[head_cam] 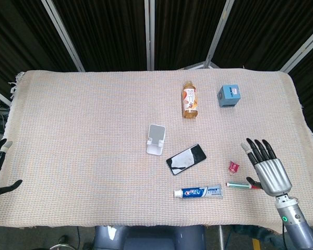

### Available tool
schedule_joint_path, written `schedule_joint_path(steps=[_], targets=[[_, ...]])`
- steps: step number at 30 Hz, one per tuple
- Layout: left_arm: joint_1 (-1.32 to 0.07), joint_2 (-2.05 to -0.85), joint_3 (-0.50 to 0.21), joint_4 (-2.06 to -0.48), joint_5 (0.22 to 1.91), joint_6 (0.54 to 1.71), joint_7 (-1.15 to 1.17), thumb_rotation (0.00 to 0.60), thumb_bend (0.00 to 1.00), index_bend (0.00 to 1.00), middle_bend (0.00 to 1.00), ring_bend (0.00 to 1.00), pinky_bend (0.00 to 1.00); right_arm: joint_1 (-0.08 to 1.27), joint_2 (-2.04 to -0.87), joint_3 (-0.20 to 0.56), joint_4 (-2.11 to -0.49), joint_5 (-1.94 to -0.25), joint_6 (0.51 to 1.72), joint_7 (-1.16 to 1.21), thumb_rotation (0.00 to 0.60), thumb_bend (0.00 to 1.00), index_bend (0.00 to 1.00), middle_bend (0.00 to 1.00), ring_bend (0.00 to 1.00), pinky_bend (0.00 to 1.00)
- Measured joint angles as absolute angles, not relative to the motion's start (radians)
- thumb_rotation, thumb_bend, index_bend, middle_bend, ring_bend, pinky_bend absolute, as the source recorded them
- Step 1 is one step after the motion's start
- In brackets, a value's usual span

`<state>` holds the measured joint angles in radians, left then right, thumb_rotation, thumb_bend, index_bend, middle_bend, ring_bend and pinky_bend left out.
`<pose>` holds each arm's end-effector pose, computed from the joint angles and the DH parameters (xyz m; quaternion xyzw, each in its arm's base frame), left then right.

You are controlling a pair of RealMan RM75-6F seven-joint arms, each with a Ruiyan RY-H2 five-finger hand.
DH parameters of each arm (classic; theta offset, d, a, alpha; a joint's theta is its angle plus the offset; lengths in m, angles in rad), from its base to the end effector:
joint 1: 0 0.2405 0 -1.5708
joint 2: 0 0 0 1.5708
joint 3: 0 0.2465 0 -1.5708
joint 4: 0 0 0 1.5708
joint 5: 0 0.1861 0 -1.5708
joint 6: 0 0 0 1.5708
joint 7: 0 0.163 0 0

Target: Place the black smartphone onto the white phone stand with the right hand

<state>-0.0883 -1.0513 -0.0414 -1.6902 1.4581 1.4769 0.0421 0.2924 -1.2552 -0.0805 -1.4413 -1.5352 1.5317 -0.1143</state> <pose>-0.2897 0.1958 0.1904 -0.5922 -0.3909 -0.3696 0.5999 -0.2701 -0.2348 0.1339 0.6835 -0.2844 0.3865 0.5500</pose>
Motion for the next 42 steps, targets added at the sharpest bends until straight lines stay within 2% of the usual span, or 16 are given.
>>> schedule_joint_path(steps=[7, 11, 15, 17, 20, 22, 26, 30, 36, 42], targets=[[-0.091, -1.052, -0.042, -1.687, 1.452, 1.467, 0.045, 0.600, 0.00, 0.00, 0.00, 0.00, 0.00, 0.266, -1.288, -0.064, -1.407, -1.520, 1.529, -0.074, 0.600, 0.00, 0.00, 0.00, 0.00, 0.00], [-0.094, -1.054, -0.046, -1.687, 1.442, 1.461, 0.051, 0.600, 0.00, 0.00, 0.00, 0.00, 0.00, 0.294, -1.285, -0.056, -1.402, -1.531, 1.469, -0.058, 0.600, 0.00, 0.00, 0.00, 0.00, 0.00], [-0.098, -1.059, -0.048, -1.687, 1.433, 1.450, 0.064, 0.600, 0.00, 0.00, 0.00, 0.00, 0.00, 0.364, -1.274, -0.041, -1.411, -1.549, 1.361, -0.039, 0.600, 0.00, 0.00, 0.02, 0.00, 0.01], [-0.101, -1.063, -0.051, -1.684, 1.421, 1.441, 0.072, 0.600, 0.00, 0.00, 0.00, 0.00, 0.00, 0.411, -1.269, -0.030, -1.418, -1.556, 1.288, -0.030, 0.600, 0.00, 0.01, 0.07, 0.01, 0.07], [-0.106, -1.070, -0.053, -1.677, 1.405, 1.426, 0.083, 0.600, 0.00, 0.00, 0.00, 0.00, 0.00, 0.485, -1.270, -0.012, -1.425, -1.563, 1.181, -0.021, 0.600, 0.00, 0.06, 0.16, 0.11, 0.19], [-0.111, -1.078, -0.056, -1.670, 1.389, 1.411, 0.089, 0.600, 0.00, 0.00, 0.00, 0.00, 0.00, 0.542, -1.280, 0.003, -1.425, -1.563, 1.097, -0.020, 0.600, 0.00, 0.09, 0.21, 0.16, 0.23], [-0.117, -1.093, -0.059, -1.654, 1.366, 1.394, 0.109, 0.600, 0.00, 0.00, 0.00, 0.00, 0.00, 0.647, -1.327, 0.029, -1.408, -1.557, 0.949, -0.029, 0.600, 0.00, 0.14, 0.27, 0.22, 0.26], [-0.122, -1.101, -0.060, -1.646, 1.354, 1.381, 0.120, 0.600, 0.00, 0.00, 0.00, 0.00, 0.00, 0.722, -1.394, 0.043, -1.370, -1.552, 0.856, -0.066, 0.600, 0.00, 0.14, 0.27, 0.23, 0.26], [-0.126, -1.109, -0.062, -1.639, 1.342, 1.373, 0.134, 0.600, 0.00, 0.00, 0.00, 0.00, 0.00, 0.761, -1.476, 0.047, -1.298, -1.545, 0.809, -0.149, 0.600, 0.00, 0.15, 0.26, 0.23, 0.26], [-0.128, -1.113, -0.063, -1.635, 1.339, 1.373, 0.141, 0.600, 0.00, 0.00, 0.00, 0.00, 0.00, 0.782, -1.532, 0.047, -1.235, -1.554, 0.814, -0.221, 0.600, 0.00, 0.15, 0.25, 0.23, 0.26]])
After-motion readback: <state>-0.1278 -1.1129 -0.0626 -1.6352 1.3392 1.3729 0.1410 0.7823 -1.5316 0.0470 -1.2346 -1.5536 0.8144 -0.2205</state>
